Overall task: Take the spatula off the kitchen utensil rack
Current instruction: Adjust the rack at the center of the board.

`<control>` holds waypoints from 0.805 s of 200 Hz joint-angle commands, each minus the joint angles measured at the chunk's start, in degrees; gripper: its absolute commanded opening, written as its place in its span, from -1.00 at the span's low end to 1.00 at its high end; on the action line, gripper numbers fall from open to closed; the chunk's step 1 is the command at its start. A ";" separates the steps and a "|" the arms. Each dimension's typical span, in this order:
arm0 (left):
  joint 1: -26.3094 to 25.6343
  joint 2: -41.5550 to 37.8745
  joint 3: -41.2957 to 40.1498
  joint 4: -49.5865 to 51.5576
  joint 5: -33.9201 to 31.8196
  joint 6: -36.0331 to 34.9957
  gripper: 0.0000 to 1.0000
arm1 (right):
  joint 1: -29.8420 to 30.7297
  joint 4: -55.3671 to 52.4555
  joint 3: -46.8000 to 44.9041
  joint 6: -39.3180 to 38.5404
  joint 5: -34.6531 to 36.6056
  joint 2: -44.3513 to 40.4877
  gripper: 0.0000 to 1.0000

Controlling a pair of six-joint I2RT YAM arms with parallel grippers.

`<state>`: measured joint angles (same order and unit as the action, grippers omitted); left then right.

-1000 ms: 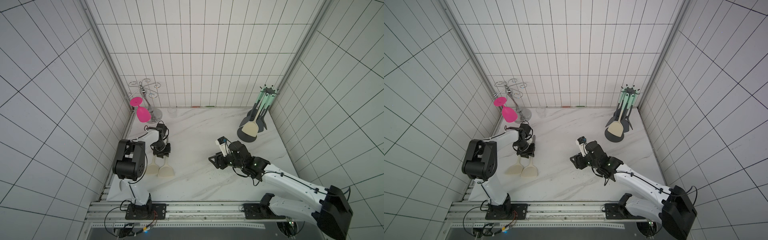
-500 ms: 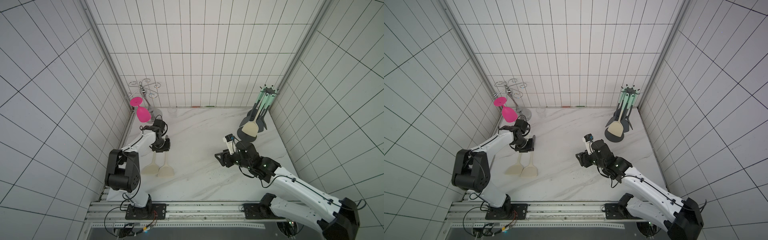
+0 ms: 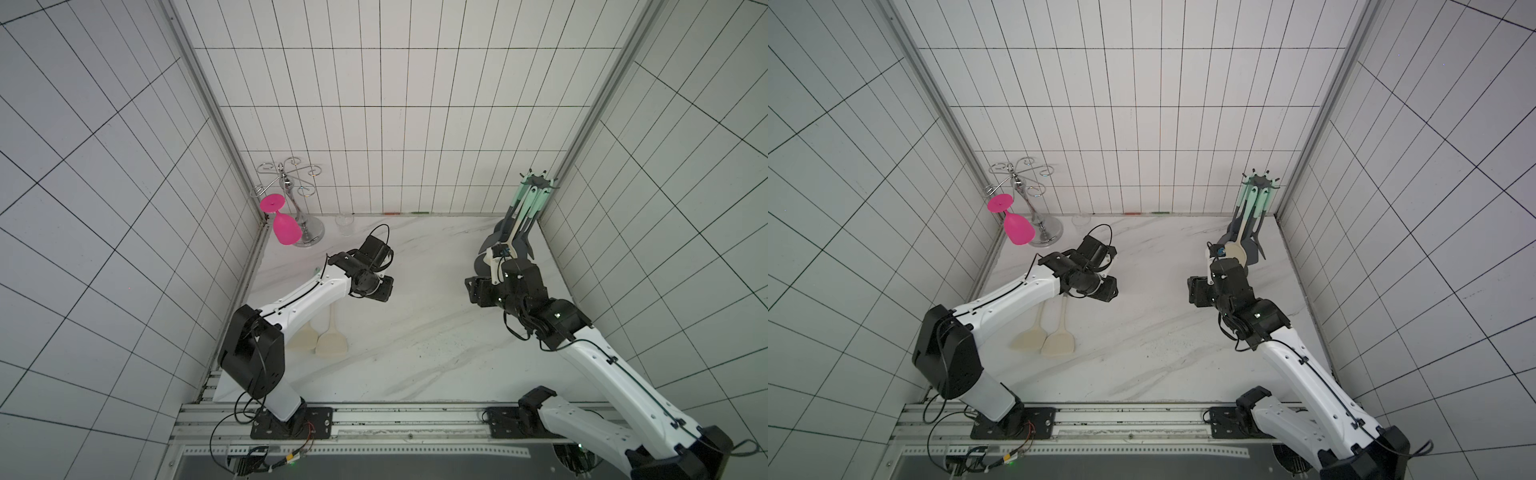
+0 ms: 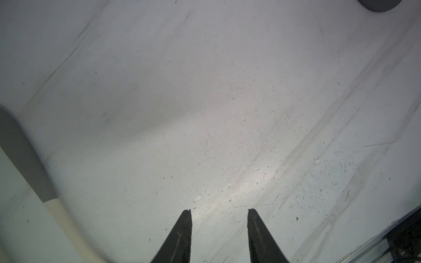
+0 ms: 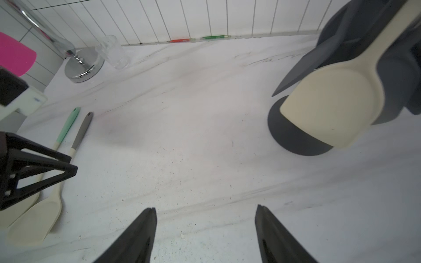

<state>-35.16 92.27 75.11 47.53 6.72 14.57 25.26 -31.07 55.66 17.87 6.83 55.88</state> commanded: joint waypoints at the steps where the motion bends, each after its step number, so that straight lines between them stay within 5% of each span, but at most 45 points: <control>1: -0.73 -1.38 2.82 -11.26 0.92 3.49 -0.21 | -6.58 -8.08 11.22 0.32 3.16 2.01 0.46; 35: -4.93 4.51 8.56 -28.40 3.92 7.17 -0.19 | -15.85 -10.66 26.01 1.89 -3.25 5.40 0.46; 75: -9.91 16.69 23.92 -32.67 8.69 5.17 -0.18 | -24.99 -13.25 37.08 1.64 -9.21 11.19 0.45; 122: -12.29 25.77 32.78 -44.80 11.79 6.69 -0.17 | -36.07 -9.65 42.33 4.73 -26.22 19.59 0.17; 161: -12.44 33.63 34.91 -58.12 12.75 10.10 -0.17 | -36.13 -2.78 33.65 0.64 -23.16 17.03 0.13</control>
<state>-47.44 120.95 107.48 0.21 17.74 22.37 -10.59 -40.01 94.48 20.56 -15.38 77.45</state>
